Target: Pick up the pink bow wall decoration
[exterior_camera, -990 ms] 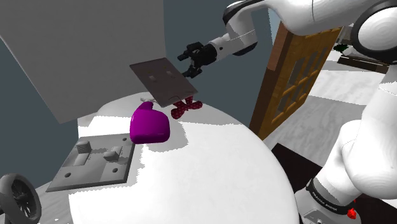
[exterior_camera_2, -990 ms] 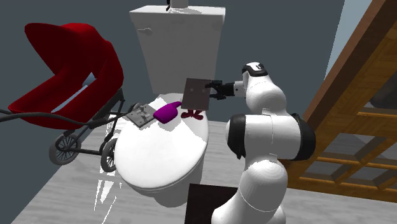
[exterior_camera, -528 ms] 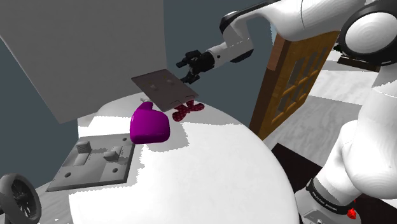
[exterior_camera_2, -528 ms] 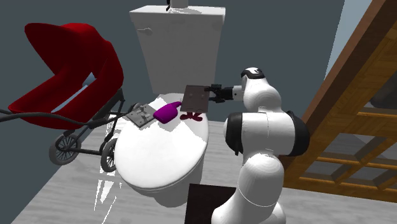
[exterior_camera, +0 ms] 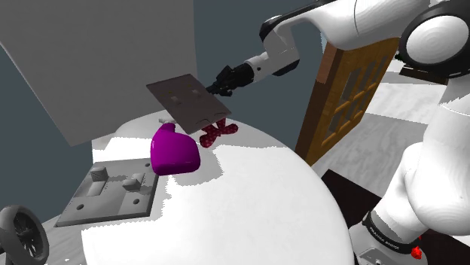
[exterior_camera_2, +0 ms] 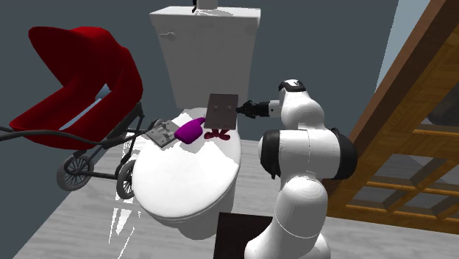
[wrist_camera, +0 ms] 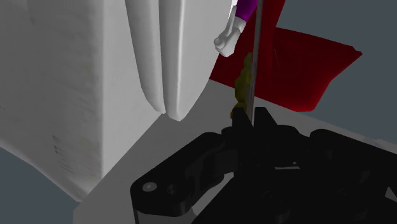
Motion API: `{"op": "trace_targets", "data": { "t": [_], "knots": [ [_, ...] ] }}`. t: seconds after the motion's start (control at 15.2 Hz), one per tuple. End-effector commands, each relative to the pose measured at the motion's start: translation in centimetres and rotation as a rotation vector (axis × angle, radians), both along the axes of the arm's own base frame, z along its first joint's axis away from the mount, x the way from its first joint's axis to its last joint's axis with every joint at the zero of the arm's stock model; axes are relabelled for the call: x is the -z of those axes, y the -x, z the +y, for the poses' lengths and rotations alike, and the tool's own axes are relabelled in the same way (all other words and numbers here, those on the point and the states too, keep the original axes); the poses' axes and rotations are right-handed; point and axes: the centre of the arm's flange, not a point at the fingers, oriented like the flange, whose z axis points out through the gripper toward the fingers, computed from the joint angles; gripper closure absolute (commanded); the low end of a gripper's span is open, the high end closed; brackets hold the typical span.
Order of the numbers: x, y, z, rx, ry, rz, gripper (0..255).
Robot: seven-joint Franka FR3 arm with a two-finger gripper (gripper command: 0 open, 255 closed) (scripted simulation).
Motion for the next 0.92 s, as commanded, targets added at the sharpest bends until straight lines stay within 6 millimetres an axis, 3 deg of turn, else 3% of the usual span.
{"op": "trace_targets", "data": {
  "t": [0.0, 0.2, 0.86],
  "knots": [
    [0.0, 0.0, 0.1, -0.001, 0.0, 0.0, 255],
    [0.0, 0.0, 0.1, -0.001, 0.0, 0.0, 255],
    [-5.3, 0.0, 0.1, -0.001, 0.0, 0.0, 255]
  ]
}}
